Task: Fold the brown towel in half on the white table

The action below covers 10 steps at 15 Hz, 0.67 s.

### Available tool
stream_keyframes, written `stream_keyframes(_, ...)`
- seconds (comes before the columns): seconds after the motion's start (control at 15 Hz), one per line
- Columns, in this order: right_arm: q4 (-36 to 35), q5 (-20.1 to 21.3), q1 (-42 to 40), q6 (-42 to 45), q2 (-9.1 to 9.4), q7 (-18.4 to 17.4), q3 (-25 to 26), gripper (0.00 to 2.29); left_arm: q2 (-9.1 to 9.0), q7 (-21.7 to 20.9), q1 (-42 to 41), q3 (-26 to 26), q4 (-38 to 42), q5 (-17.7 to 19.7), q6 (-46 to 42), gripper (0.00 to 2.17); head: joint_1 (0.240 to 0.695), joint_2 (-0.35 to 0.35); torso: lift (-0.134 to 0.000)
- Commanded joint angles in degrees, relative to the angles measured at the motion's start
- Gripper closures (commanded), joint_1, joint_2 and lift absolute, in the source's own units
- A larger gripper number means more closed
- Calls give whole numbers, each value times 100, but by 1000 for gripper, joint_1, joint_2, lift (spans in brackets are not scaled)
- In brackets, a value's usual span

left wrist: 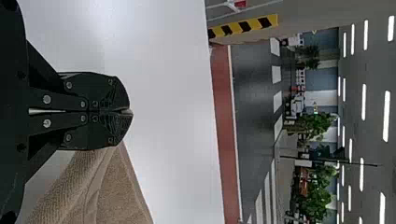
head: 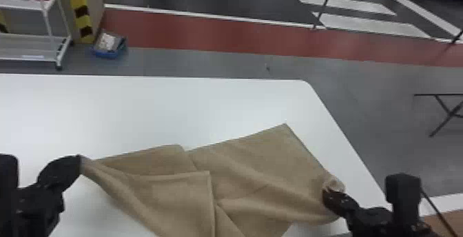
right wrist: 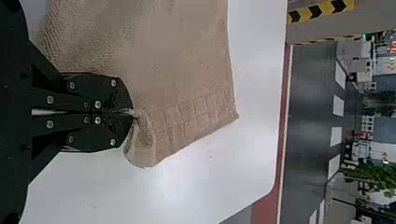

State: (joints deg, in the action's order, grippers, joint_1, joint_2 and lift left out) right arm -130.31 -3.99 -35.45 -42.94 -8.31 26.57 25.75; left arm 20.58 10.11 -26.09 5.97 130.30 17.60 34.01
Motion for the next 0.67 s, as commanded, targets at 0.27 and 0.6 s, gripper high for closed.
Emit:
stream_keyframes(0.27,-293,-357,-147,-1169,58,393,299,1399,-80,70,720,256,-734,-72,-153,1325,695,-250,-123)
stream_keyframes(0.6,-390,-366,-208,-1239,181,577,316,1163,-203,26,1247,519,-1393,-64,-153,556,695,-244,-123)
